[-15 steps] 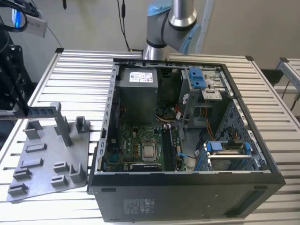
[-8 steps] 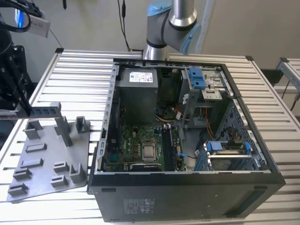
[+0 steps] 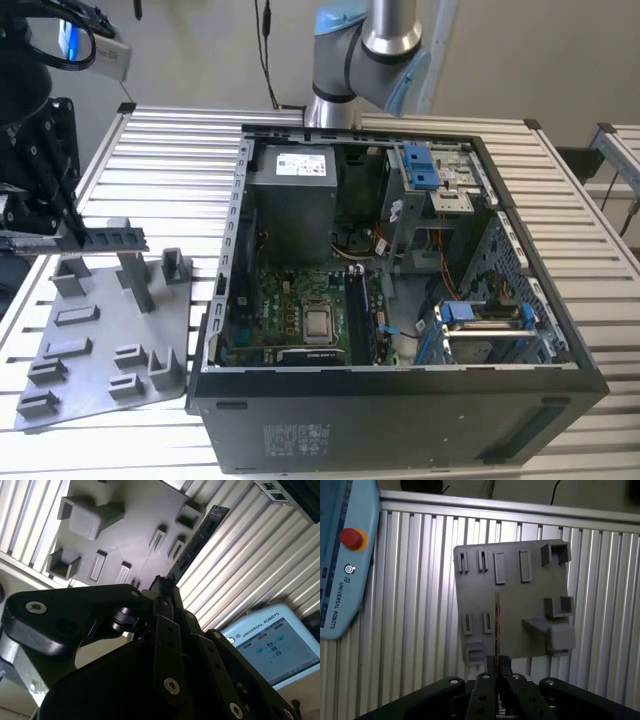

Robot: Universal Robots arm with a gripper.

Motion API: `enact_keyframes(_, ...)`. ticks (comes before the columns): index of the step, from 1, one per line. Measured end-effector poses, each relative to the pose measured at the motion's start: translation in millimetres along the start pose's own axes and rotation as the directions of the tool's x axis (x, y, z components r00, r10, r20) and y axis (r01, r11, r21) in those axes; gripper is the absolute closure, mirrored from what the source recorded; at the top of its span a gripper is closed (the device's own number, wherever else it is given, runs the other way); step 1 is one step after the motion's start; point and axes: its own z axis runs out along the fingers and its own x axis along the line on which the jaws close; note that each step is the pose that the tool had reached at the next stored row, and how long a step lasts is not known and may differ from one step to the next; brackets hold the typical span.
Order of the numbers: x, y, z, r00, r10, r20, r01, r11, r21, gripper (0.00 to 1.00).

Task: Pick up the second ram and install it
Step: 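Pick up the second ram and move it above second insertion slot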

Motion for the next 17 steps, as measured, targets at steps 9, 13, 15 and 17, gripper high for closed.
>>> enact_keyframes(9, 1.9, -35.6, -1.0, 1.0, 0.0, 0.0002, 0.0, 1.0, -0.0017, 0.85)
enact_keyframes(13, 2.7, -50.2, -1.4, 1.0, 0.0, 0.0003, 0.0, 1.0, -0.0022, 0.85)
enact_keyframes(15, 3.1, -57.5, -1.6, 1.0, 0.0, 0.0003, 0.0, 1.0, -0.0024, 0.85)
enact_keyframes(17, 3.5, -64.9, -1.9, 1.0, 0.0, 0.0003, 0.0, 1.0, -0.0027, 0.85)
